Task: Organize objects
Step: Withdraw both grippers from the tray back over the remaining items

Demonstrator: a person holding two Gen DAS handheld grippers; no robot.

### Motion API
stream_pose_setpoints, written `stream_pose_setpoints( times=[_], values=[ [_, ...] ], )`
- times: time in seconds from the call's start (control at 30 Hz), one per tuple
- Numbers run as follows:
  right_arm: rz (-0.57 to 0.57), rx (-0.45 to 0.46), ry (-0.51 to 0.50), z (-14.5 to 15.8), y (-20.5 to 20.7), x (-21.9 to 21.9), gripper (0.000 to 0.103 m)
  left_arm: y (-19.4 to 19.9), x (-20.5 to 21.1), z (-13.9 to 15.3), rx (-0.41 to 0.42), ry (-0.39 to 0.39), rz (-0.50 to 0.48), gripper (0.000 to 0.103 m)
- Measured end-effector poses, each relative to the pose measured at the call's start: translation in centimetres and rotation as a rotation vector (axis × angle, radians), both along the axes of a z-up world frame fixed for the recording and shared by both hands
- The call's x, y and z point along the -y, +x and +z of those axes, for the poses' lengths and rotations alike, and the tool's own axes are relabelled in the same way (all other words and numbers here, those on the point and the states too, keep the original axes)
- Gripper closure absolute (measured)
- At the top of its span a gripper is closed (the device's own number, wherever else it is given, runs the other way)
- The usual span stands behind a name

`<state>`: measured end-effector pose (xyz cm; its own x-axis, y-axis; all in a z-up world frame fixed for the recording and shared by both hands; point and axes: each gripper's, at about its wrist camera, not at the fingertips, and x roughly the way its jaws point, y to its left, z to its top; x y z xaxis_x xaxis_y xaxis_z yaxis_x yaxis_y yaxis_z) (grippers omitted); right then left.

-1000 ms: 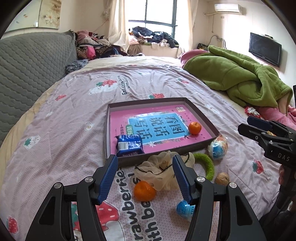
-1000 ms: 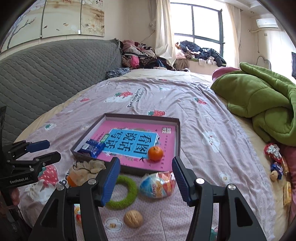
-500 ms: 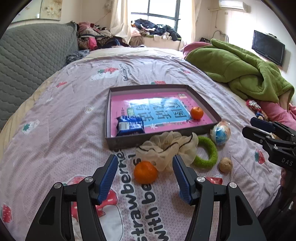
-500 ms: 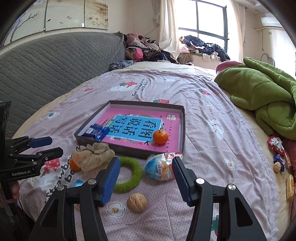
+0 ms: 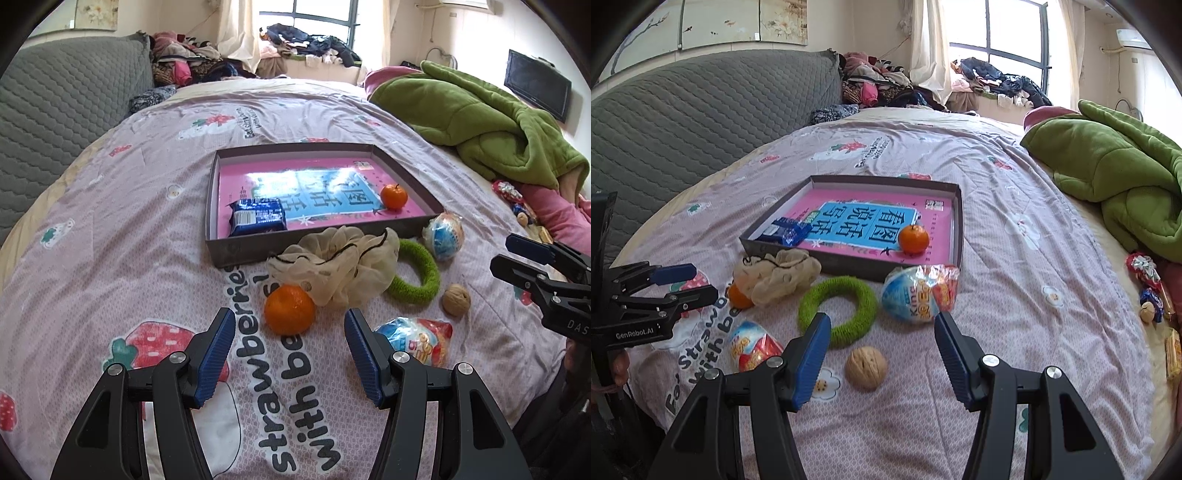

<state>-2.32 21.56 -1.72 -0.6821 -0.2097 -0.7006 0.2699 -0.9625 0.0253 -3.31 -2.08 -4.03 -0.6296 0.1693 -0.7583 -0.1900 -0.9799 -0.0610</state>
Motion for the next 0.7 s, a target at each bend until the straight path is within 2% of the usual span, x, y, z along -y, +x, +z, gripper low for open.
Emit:
stream_pose_setpoints(
  times=[0.7],
  values=[
    [0.027, 0.099, 0.031, -2.8, 0.6, 0.8, 0.045, 0.2, 0.7, -2.2, 0.091, 0.021, 0.006, 0.04]
  ],
)
